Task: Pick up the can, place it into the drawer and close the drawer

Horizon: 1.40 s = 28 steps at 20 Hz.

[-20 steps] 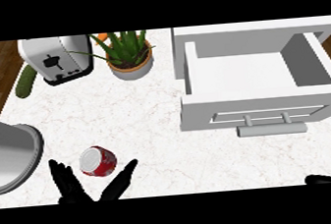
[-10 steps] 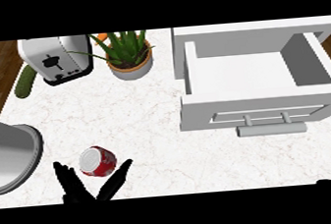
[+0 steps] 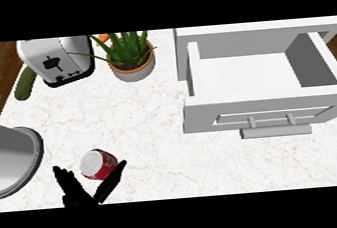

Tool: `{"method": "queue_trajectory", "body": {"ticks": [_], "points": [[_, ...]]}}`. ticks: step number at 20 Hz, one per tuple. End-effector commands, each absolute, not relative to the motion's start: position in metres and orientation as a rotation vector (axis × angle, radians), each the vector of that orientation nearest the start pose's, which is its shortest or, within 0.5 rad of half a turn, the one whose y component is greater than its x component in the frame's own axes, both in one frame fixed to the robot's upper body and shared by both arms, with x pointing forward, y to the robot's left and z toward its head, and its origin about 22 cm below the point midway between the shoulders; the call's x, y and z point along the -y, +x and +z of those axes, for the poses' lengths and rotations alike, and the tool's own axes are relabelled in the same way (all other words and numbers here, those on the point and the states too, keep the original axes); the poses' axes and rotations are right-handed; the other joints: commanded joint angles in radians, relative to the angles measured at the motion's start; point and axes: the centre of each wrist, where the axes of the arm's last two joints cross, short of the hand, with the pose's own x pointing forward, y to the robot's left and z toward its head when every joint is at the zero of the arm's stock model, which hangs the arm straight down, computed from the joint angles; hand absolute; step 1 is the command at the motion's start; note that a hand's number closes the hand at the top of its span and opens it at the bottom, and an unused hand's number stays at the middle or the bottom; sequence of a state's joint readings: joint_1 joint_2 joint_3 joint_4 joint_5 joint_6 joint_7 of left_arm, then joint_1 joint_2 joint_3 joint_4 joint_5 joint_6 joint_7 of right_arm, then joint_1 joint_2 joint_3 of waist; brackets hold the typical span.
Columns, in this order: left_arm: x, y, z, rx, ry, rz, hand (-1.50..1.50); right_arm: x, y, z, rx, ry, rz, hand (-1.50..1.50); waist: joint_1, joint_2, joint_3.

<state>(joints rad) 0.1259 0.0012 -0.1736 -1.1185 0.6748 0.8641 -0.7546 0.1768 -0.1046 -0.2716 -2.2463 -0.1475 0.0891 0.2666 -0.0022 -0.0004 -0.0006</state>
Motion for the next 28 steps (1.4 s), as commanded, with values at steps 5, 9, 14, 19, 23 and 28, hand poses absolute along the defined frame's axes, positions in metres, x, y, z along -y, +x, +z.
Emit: {"method": "queue_trajectory", "body": {"ticks": [5, 9, 14, 19, 23, 28], "points": [[-0.214, 0.187, -0.147, 1.368, 0.677, 0.690, -1.50, 0.316, 0.163, 0.125, 1.838, -0.222, -0.064, -1.50, -0.001, 0.000, 0.000], [-0.198, 0.211, -0.134, 1.401, 0.594, 0.636, -1.50, 0.298, 0.161, 0.138, 1.833, -0.212, -0.071, -1.50, -0.003, 0.000, 0.000], [-0.211, 0.209, -0.148, 1.425, 0.518, 0.611, 1.50, 0.295, 0.168, 0.158, 1.848, -0.221, -0.086, -1.50, -0.001, 0.001, 0.000], [-0.222, 0.204, -0.142, 1.494, 0.463, 0.592, 1.50, 0.313, 0.151, 0.136, 1.843, -0.216, -0.064, -1.50, -0.001, -0.001, 0.001], [-0.222, 0.239, -0.137, 1.523, 0.462, 0.575, 1.50, 0.315, 0.173, 0.149, 1.848, -0.252, -0.059, -1.50, -0.002, 0.001, 0.000], [-0.216, 0.280, -0.110, 1.570, 0.242, 0.336, 1.50, 0.286, 0.160, 0.140, 1.874, -0.210, -0.038, -1.50, -0.021, 0.001, 0.000]]}}
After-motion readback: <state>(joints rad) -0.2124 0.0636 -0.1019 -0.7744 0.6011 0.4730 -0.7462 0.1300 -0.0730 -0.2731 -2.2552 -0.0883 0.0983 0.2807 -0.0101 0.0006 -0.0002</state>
